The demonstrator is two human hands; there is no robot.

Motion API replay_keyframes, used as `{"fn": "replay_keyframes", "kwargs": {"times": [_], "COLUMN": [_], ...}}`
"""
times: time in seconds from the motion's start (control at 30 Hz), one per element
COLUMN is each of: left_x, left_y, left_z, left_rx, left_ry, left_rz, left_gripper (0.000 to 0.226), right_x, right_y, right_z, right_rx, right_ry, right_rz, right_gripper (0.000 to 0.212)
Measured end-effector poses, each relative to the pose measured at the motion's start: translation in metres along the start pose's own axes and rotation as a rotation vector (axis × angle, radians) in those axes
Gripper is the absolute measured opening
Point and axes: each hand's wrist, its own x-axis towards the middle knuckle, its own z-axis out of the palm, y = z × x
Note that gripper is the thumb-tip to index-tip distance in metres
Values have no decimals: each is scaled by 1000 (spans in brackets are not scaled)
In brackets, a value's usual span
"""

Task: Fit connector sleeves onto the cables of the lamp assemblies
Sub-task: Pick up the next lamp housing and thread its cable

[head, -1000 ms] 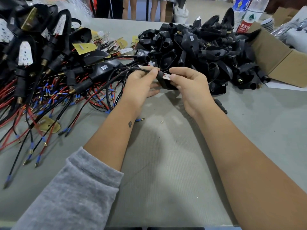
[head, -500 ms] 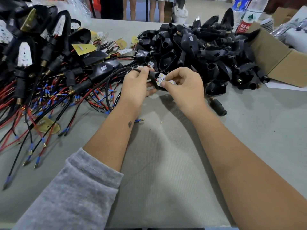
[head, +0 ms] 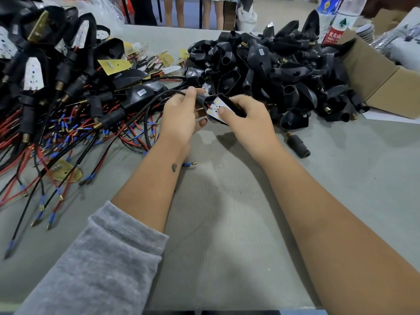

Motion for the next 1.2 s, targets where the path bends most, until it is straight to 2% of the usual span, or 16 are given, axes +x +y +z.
{"fn": "replay_keyframes", "kwargs": {"times": [0.17, 0.27, 0.37, 0.47, 0.57, 0.7, 0.8, 0.9, 1.07, 1.2], "left_x": [3, 6, 8, 7, 0, -10, -10, -8, -6, -3], "left_y": [0, 0, 3, 6, 9, 7, 6, 3, -2, -6], "left_z": [0, 0, -4, -7, -3, 7, 6, 4, 3, 4], "left_rx": [-59, -191, -372, -409, -314, -60, -4, 100, 314, 392], "left_ry": [-7, 20, 74, 56, -66, -203, -228, -233, -240, -247], "left_rz": [-27, -57, -85, -38, 22, 121, 133, 181, 217, 184], "left_gripper": [30, 29, 39, 37, 29, 20, 20, 10, 21, 24], "right_x": [2, 4, 6, 6, 3, 1, 0, 0, -4, -4], "right_y": [-3, -2, -2, -4, -5, -7, -8, -8, -7, -8], "right_z": [-4, -7, -11, -15, -18, -15, -12, -11, -10, -13], "right_rx": [160, 204, 249, 288, 321, 358, 351, 275, 134, -49], "right_ry": [-90, -56, 8, 22, -50, -118, -92, -75, -122, -138], "right_rz": [98, 160, 198, 216, 210, 187, 182, 155, 74, 50], "right_gripper": [17, 17, 16, 12, 14, 8, 12, 18, 30, 23]}}
